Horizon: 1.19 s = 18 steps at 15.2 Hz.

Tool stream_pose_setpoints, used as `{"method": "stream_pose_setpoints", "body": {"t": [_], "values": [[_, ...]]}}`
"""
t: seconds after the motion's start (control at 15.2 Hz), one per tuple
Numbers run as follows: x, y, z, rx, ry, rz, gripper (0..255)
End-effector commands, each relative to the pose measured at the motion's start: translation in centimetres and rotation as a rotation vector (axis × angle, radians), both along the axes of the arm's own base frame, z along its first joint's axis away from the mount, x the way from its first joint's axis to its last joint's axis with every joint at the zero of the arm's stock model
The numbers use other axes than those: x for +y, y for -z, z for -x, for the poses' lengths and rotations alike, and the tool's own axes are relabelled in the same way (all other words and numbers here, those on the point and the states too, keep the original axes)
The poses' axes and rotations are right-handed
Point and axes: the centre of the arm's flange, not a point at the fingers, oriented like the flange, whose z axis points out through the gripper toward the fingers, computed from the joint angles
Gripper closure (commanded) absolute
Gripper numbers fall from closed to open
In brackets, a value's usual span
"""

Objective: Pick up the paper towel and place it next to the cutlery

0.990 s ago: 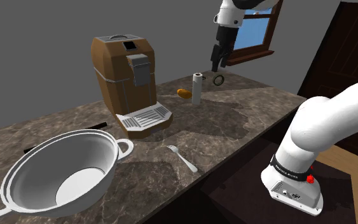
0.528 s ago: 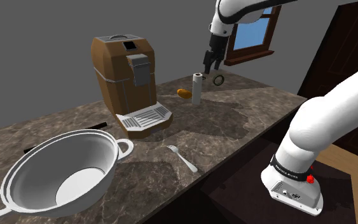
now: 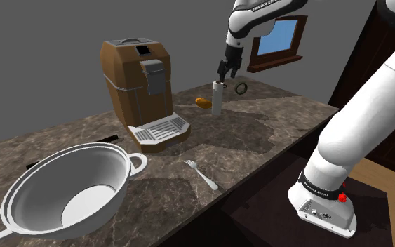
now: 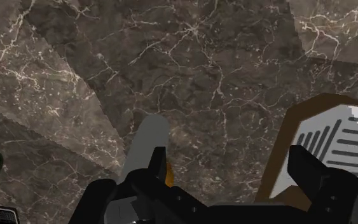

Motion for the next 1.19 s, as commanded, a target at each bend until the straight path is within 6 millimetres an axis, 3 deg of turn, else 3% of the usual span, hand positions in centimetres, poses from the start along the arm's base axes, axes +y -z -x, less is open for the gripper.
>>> {"method": "stream_pose_setpoints", "body": {"t": [0.0,0.53,1.12], "values": [[-1.8,1.2,-1.8,-0.011,0.02,0.006,0],[-9.0,4.8,-7.6,-0.05,0.1,0.026,0],[-9.2,8.8,-8.4,-0.051,0.1,0.026,0]]}}
